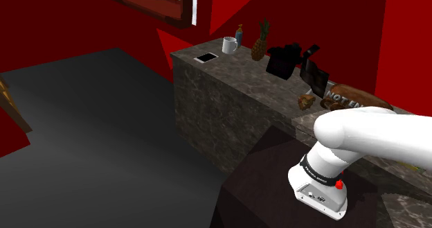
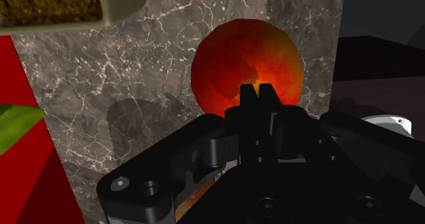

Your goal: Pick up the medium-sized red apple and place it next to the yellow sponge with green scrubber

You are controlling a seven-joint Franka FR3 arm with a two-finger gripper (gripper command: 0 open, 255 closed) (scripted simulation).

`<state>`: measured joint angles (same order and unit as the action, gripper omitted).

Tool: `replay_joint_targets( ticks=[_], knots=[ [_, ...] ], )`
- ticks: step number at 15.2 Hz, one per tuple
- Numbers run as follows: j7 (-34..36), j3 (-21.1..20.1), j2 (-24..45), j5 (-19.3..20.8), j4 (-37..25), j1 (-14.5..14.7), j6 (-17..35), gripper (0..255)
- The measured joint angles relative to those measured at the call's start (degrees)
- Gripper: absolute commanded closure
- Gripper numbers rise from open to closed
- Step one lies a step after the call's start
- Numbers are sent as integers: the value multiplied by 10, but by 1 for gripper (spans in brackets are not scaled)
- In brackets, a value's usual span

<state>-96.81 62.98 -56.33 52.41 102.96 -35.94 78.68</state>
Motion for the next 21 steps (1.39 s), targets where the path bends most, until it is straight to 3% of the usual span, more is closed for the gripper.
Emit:
replay_joint_targets(
  ticks=[21],
  knots=[
    [32,69,-63,69,135,-33,100,255]
  ],
)
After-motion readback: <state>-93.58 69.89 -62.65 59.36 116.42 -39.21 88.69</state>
